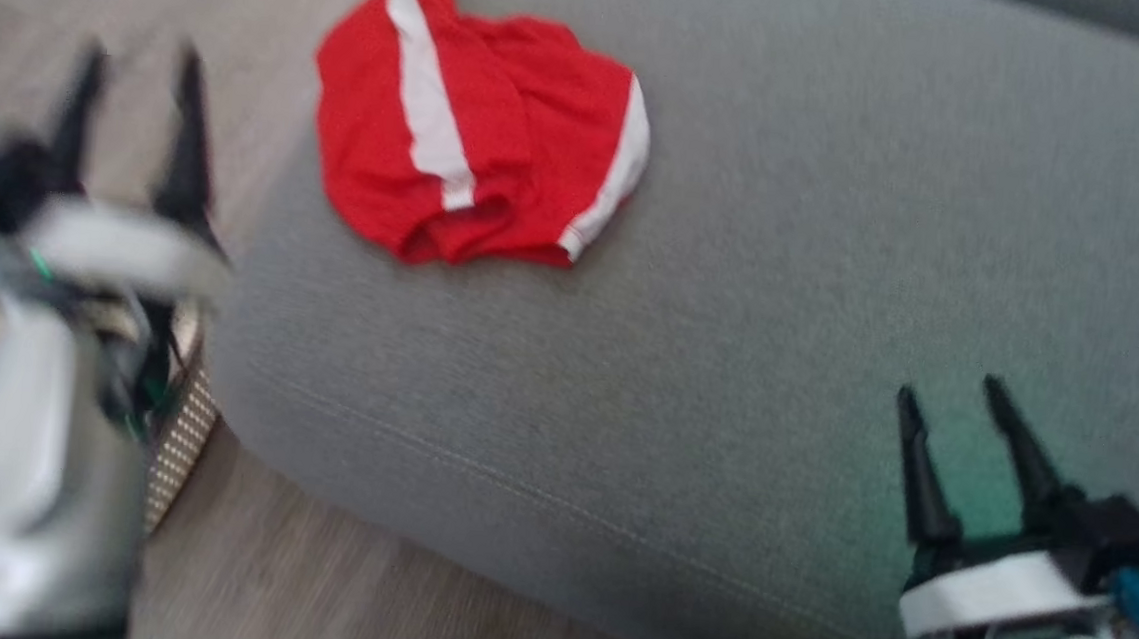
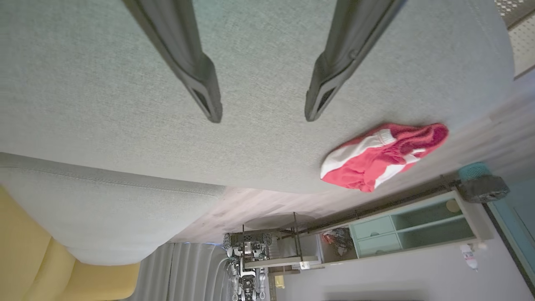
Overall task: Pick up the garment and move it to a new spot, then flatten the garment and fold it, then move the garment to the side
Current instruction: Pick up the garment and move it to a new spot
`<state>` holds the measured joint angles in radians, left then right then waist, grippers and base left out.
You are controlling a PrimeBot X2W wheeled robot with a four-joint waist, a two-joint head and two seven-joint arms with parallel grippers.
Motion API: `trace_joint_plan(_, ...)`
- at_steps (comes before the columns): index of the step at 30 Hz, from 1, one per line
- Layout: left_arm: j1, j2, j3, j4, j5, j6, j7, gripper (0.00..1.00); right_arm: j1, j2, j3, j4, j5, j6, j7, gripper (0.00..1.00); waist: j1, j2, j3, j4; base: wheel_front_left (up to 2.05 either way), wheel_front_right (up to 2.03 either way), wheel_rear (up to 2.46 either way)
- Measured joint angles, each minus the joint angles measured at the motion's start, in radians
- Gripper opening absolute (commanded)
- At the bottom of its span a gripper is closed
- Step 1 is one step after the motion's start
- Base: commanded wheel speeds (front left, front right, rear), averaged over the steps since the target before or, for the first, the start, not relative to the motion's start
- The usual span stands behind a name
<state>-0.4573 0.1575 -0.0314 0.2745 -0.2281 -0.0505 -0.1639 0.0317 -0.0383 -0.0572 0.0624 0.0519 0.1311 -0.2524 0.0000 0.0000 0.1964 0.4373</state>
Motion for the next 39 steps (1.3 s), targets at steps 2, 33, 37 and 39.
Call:
trace_joint_plan(2,-0.119,0.009,0.026,0.074,-0.045,-0.012,0.055,1.00,-0.038,-0.006,-0.016,-0.009,-0.022,0.000,0.000,1.00,0.0000,0.0000,0.041,-0.019,0.00,0.00,0.00)
trace_joint_plan(33,-0.629,0.023,-0.149,0.772,-0.379,-0.081,0.462,0.00,-0.356,-0.128,-0.057,-0.101,-0.069,0.000,-0.003,1.00,0.0000,0.0000,0.429,-0.166,0.00,0.00,0.00)
trace_joint_plan(37,-0.630,0.052,-0.183,0.792,-0.382,-0.080,0.380,0.00,-0.375,-0.120,-0.056,-0.094,-0.070,0.000,-0.003,1.00,0.0001,0.0000,0.422,-0.176,0.00,0.00,0.00)
trace_joint_plan(39,-0.622,0.054,-0.199,0.797,-0.376,-0.080,0.310,0.00,-0.378,-0.114,-0.054,-0.091,-0.070,0.000,-0.003,1.00,0.0001,0.0000,0.410,-0.182,0.00,0.00,0.00)
